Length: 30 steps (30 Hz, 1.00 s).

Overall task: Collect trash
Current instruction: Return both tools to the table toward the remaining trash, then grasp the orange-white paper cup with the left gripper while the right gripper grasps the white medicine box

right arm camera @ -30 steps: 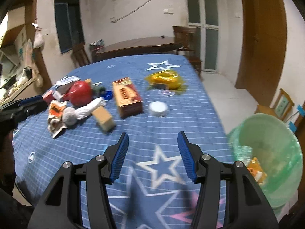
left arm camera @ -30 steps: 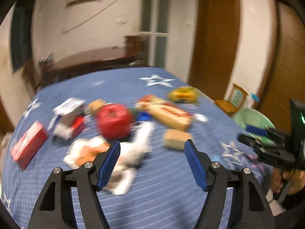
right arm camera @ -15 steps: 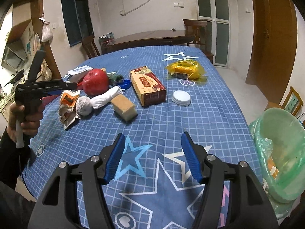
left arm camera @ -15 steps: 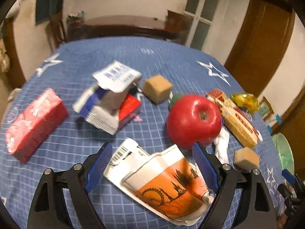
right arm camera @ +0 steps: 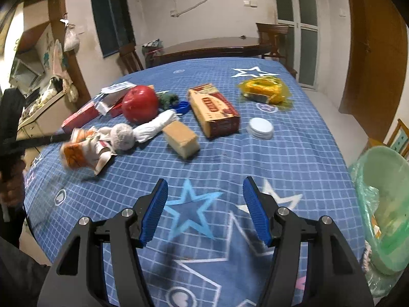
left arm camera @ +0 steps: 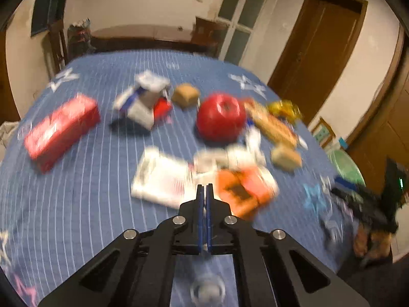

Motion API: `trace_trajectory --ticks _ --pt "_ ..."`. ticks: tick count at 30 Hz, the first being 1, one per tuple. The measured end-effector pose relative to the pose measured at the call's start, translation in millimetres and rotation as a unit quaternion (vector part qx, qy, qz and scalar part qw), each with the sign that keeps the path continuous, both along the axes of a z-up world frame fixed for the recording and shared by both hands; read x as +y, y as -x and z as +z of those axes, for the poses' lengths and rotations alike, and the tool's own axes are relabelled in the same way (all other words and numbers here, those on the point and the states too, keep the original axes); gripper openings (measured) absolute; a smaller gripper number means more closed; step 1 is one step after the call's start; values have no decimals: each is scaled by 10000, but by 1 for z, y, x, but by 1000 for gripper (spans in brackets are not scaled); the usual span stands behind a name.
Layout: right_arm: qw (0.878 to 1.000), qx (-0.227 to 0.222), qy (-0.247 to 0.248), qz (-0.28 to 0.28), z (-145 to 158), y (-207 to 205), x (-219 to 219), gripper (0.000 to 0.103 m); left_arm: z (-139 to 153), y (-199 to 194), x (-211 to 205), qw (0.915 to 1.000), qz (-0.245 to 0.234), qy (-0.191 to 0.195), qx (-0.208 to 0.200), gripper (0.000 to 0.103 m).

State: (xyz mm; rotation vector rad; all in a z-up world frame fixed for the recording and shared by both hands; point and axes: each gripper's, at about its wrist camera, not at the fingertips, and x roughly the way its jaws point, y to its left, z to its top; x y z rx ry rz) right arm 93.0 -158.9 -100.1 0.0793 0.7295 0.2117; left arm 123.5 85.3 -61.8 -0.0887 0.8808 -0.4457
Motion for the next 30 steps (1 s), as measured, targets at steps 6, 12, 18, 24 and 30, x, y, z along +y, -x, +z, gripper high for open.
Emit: trace_trajectory --ticks 6,12,18,24,30 --pt "9995 27 85 313 2 -4 21 59 -18 44 15 9995 -157 -66 281 4" --pt "9988 44 80 483 4 -9 40 60 -2 39 9 9985 -143 -301 -438 72" --pt "9985 95 148 517 4 -5 46 64 -11 31 -28 9932 -779 -731 -466 79" --pt "9978 54 180 635 7 -5 52 64 -32 27 -42 9907 -894 -982 -281 39" --pt "9935 -5 269 1103 10 -7 72 64 -24 43 -20 9953 -592 -594 -490 30"
